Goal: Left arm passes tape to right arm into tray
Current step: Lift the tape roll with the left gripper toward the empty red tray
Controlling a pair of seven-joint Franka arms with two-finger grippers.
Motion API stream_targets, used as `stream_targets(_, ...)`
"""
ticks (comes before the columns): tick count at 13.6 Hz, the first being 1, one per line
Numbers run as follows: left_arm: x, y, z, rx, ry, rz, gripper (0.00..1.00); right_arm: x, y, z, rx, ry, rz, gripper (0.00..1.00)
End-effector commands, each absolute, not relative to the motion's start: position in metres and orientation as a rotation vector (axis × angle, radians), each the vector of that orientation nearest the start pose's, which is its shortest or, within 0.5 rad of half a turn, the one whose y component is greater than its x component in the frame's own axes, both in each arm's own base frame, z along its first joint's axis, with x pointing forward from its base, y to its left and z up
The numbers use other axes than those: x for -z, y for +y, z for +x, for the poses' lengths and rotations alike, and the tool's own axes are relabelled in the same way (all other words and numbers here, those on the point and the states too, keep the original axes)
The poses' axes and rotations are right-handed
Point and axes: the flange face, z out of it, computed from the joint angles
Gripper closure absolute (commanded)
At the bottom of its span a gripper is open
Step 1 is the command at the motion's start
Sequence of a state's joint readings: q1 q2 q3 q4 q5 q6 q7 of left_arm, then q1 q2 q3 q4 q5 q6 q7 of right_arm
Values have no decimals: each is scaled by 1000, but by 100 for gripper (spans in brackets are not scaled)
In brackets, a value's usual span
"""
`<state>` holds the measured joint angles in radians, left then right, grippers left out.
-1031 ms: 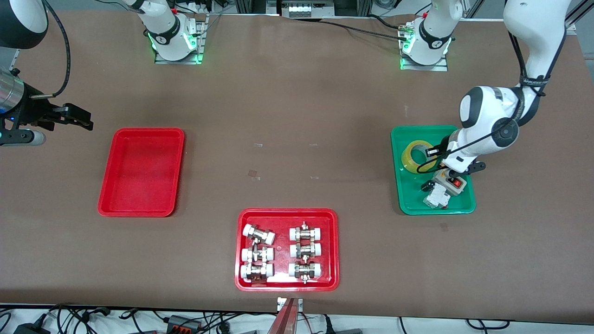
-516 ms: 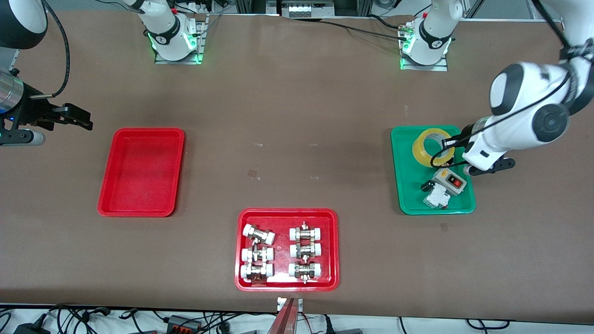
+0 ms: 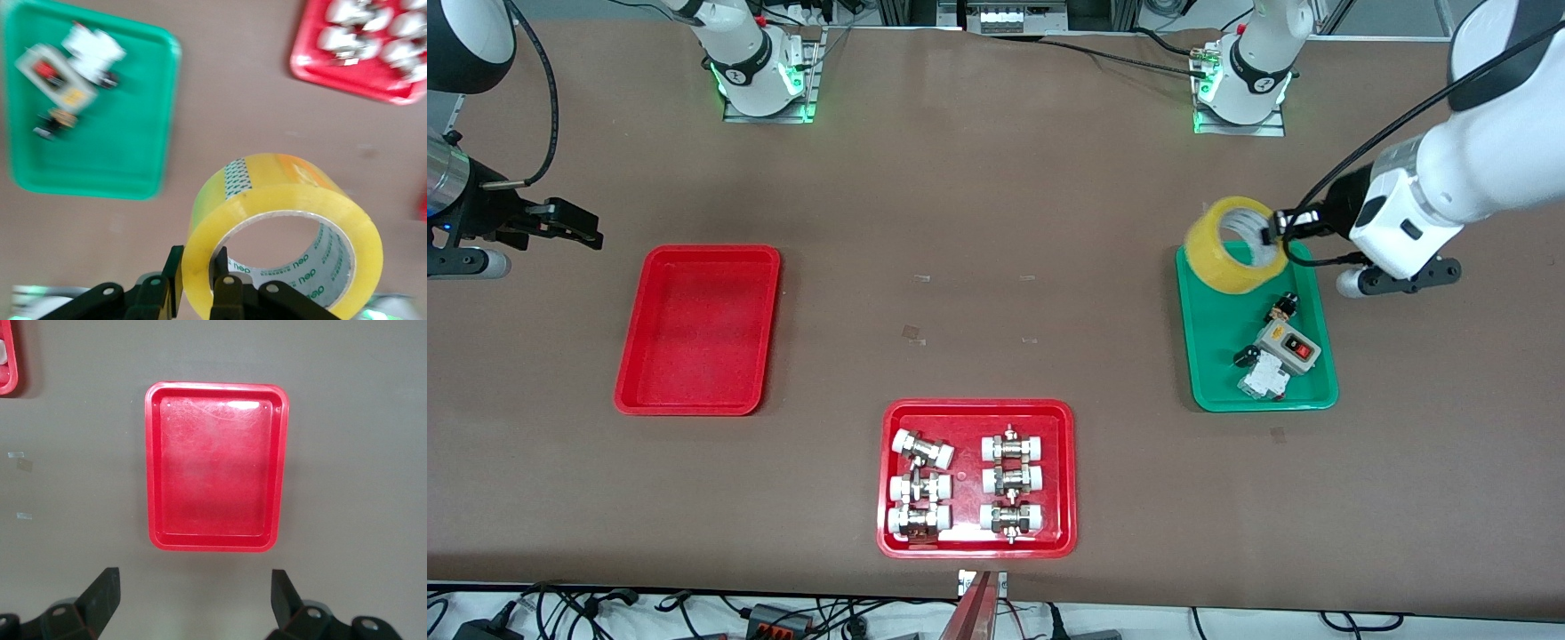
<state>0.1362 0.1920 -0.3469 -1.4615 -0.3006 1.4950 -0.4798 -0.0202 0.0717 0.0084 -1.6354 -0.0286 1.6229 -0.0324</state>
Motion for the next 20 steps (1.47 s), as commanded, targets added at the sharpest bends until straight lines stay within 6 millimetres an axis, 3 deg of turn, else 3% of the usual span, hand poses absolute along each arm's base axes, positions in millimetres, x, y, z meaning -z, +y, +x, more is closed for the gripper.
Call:
stream_targets(1,-560,-204,597,-534,-501,-3414,100,-561,-11,572,-127,-26,-3163,0)
stream_targets(3,-557,-241,596,-475,-525,-3437,100,-565,-13,573,-105,-18,-3162,0)
stream_targets(6,-530,-337,576,-471,-637,-3410,99,-566,-19,571,-112,2,-3160,0)
stream_targets(8,-511,-378,575,-460,-903,-3368,99,-566,-23,571,-110,14,-3160,0)
stream_targets(10,-495,-431,558,-453,-1093,-3343,99,-567,-20,573,-90,17,-3122,0)
stream_targets(13,-475,-466,550,-499,-1369,-3258,99,-564,-20,575,-100,11,-3130,0)
stream_targets(16,-459,-495,540,-495,-1378,-3298,99,-559,-21,581,-110,24,-3105,0)
stream_targets(18,-448,-514,536,-481,-1434,-3327,99,-537,-12,589,-165,5,-3065,0)
stream_targets(19,-437,-527,535,-462,-1507,-3337,99,-512,-3,597,-240,-18,-3055,0)
stream_targets(20,-431,-536,535,-447,-1613,-3338,99,-503,5,600,-254,-51,-3028,0)
